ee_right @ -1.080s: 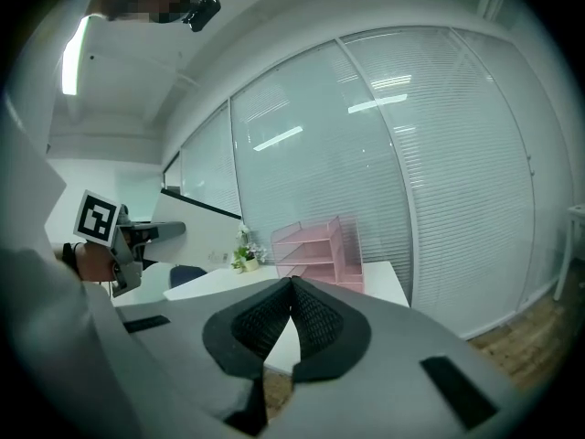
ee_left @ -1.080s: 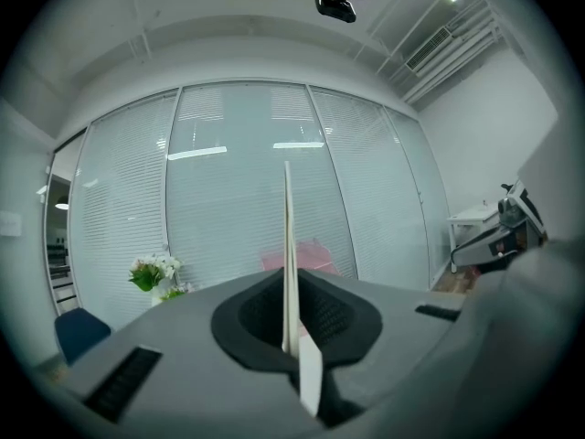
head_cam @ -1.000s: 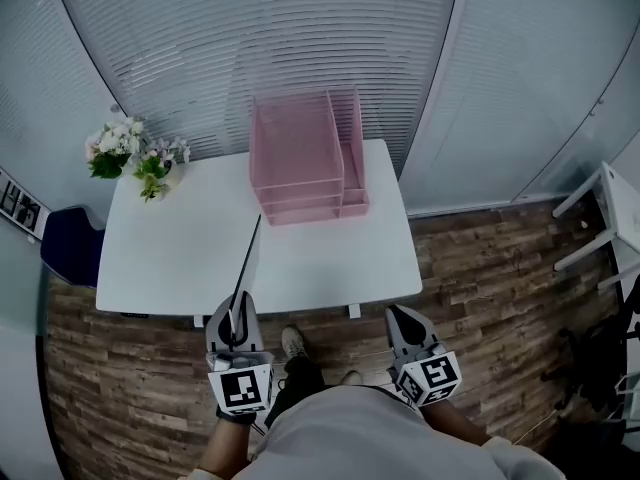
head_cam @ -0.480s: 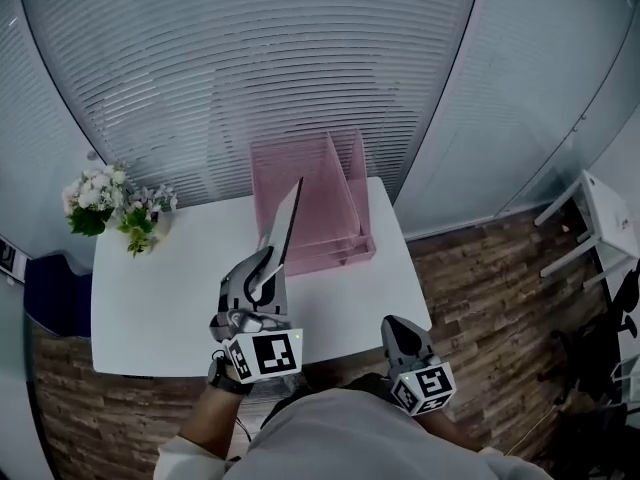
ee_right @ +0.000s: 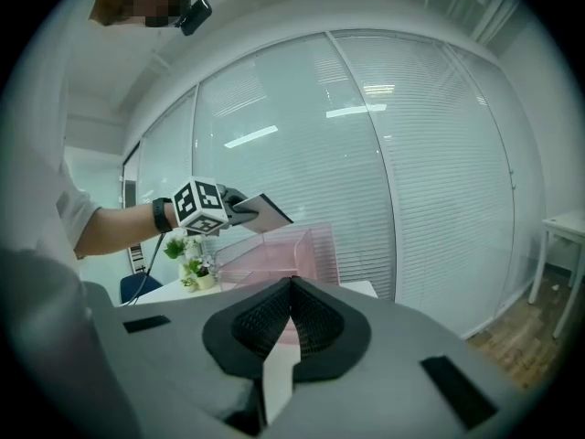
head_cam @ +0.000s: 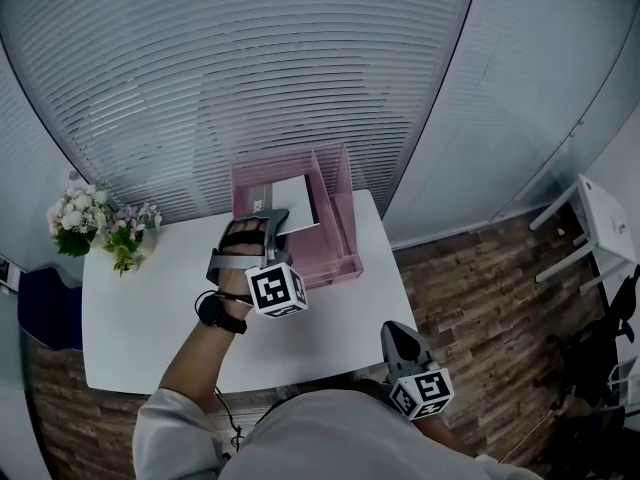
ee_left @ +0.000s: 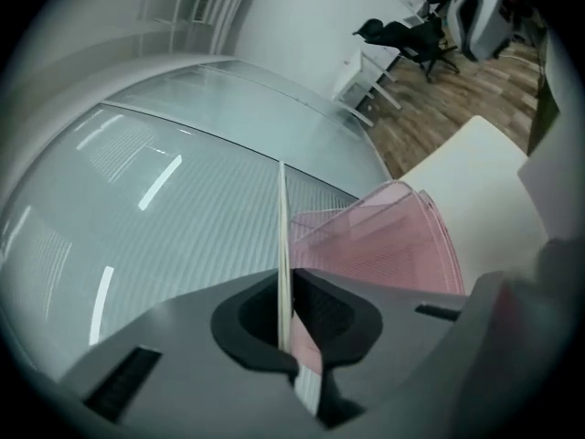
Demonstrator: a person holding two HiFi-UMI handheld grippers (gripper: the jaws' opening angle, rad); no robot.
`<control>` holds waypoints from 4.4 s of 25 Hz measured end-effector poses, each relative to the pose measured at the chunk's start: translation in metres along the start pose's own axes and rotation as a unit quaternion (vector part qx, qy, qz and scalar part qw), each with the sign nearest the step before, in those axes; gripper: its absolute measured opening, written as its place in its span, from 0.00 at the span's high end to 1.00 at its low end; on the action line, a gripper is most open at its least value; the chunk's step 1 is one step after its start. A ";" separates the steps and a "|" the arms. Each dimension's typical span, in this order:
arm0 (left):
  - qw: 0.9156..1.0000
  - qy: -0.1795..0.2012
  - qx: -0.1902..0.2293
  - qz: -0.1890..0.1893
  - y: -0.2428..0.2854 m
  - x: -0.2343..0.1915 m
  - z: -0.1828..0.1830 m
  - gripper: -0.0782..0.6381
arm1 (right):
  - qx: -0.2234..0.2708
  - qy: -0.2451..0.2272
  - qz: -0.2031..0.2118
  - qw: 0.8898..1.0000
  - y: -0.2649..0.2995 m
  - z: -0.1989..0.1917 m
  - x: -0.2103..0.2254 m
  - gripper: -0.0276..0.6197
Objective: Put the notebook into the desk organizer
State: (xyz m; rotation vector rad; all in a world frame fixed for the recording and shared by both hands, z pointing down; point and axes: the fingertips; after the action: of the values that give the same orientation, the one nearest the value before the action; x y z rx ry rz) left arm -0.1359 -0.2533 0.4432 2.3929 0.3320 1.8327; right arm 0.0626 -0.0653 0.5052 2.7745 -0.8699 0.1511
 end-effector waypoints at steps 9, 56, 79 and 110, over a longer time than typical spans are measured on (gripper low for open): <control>0.995 0.046 -0.051 -0.066 0.052 0.049 -0.014 0.87 | -0.011 0.023 -0.018 1.000 -0.005 -0.002 0.075 0.94; 0.900 0.019 -0.100 -0.424 0.038 0.112 -0.036 0.51 | -0.010 0.043 -0.027 0.999 0.011 -0.005 0.097 0.94; 0.876 -0.014 -0.096 -0.472 0.029 0.117 -0.032 0.42 | -0.013 0.047 -0.029 0.998 0.014 -0.007 0.104 0.94; 0.925 -0.348 0.068 -0.138 -0.087 0.004 0.003 0.86 | 0.019 0.004 0.042 0.999 0.041 0.037 0.060 0.94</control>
State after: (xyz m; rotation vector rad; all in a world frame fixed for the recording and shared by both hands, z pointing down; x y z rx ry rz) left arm -0.1409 -0.1673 0.4274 2.7128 0.6765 0.7871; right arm 0.0893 -0.1398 0.4865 2.7723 -0.9913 0.1937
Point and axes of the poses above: the fingertips, and each gripper's own axes: y forward along the fingers, x to its right, z out of its top, and after that the axes turned 6 degrees about z, right-handed
